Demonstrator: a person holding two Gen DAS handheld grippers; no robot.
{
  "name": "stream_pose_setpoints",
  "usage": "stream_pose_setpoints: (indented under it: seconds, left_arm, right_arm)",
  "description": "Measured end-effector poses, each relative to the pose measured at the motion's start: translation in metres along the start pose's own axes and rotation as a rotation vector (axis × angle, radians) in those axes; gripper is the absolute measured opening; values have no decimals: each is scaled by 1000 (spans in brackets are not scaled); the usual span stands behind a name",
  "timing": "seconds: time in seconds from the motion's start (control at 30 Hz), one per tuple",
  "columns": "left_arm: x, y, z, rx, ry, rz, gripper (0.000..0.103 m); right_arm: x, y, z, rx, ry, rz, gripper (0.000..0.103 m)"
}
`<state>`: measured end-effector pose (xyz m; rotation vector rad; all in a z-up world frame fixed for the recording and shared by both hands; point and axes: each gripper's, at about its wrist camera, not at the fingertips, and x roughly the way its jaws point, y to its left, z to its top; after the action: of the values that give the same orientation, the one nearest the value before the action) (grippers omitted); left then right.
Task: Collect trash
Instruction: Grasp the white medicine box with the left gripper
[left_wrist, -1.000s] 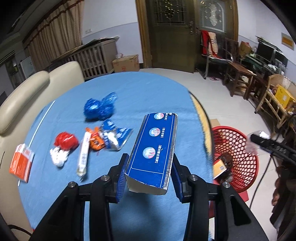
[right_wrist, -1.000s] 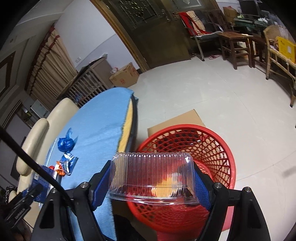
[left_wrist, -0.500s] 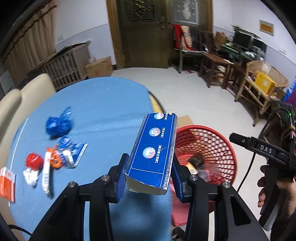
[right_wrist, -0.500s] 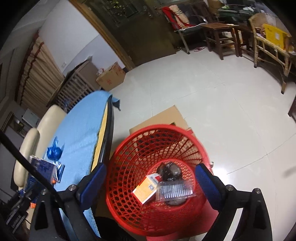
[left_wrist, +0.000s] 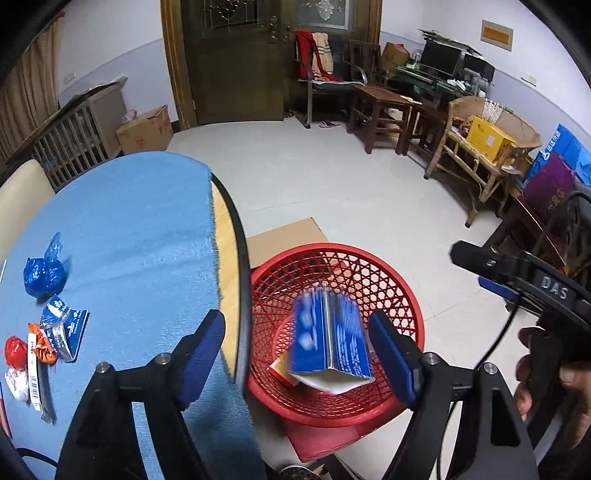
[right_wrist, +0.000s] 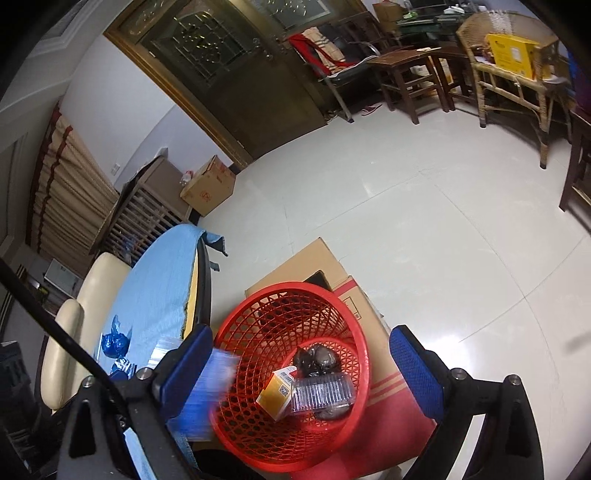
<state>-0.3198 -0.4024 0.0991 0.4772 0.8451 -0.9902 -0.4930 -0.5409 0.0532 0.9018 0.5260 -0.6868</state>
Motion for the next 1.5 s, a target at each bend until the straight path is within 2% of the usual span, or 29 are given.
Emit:
stream_pose_setpoints:
  seconds: [0.13, 0.3, 0.5, 0.67, 0.83, 0.93, 1.13, 1.3, 1.5]
  left_arm:
    - [-11, 28, -7, -71, -18, 3, 80]
    - [-37, 79, -37, -185, -46, 58, 80]
    - [-66, 147, -93, -332, -59, 162, 80]
    - [-87, 208, -140, -492, -63, 229, 80]
    - [-95, 258, -170, -608, -69, 283, 80]
    - [-93, 275, -171, -635, -74, 265, 81]
    - [-71, 301, -148, -657, -87, 140, 81]
    - [-47, 321, -133, -686, -61, 119, 81]
    - [-24, 342, -138, -749, -8, 106, 81]
  right_arm:
    - [-5, 5, -1, -5, -7, 7, 98]
    - [-1, 25, -7, -40, 9, 30, 98]
    - [9, 70, -28, -123, 49, 65, 98]
    - [21, 119, -53, -221, 95, 94, 98]
    - [30, 172, -84, -331, 140, 125, 98]
    - [34, 199, -102, -392, 165, 136, 98]
    - [37, 239, -129, -501, 200, 141, 98]
    - [40, 254, -139, -542, 214, 133, 98]
    - [50, 258, -138, -547, 238, 118, 98]
